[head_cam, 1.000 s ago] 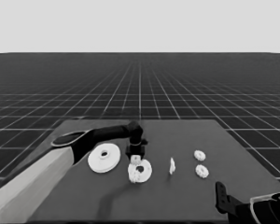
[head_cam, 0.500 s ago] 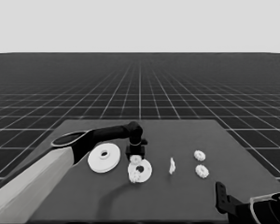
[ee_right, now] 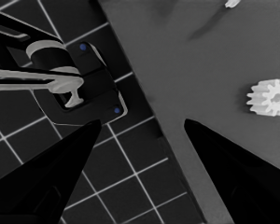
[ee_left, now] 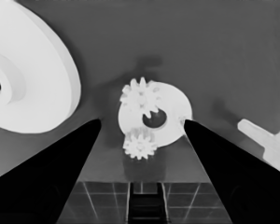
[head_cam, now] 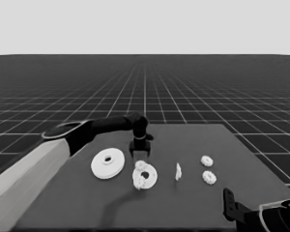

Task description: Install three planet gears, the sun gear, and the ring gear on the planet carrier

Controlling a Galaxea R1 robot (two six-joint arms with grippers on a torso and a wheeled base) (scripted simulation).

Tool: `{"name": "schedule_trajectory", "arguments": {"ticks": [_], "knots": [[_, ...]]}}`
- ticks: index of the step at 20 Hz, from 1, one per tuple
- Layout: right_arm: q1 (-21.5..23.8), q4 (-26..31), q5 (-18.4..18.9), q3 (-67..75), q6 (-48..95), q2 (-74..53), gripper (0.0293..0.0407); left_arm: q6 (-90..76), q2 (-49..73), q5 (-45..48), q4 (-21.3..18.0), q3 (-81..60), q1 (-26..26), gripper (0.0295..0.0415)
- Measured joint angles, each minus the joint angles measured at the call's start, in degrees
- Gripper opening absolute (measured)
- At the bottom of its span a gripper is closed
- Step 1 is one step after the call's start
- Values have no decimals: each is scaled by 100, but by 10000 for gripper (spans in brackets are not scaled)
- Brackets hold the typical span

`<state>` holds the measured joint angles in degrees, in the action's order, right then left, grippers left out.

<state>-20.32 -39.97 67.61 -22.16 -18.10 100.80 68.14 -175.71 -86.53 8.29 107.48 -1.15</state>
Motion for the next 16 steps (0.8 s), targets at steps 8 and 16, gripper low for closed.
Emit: {"name": "schedule_trajectory", "arguments": {"ticks": [8,16], "knots": [[0,0,0,0,0,0,385,-8393,7104,4576,907,-7952,-1748,386],[2279,3464,1184,-6661,-1451,2813,387,-8818,7511,4774,947,-8349,-1843,385]]}}
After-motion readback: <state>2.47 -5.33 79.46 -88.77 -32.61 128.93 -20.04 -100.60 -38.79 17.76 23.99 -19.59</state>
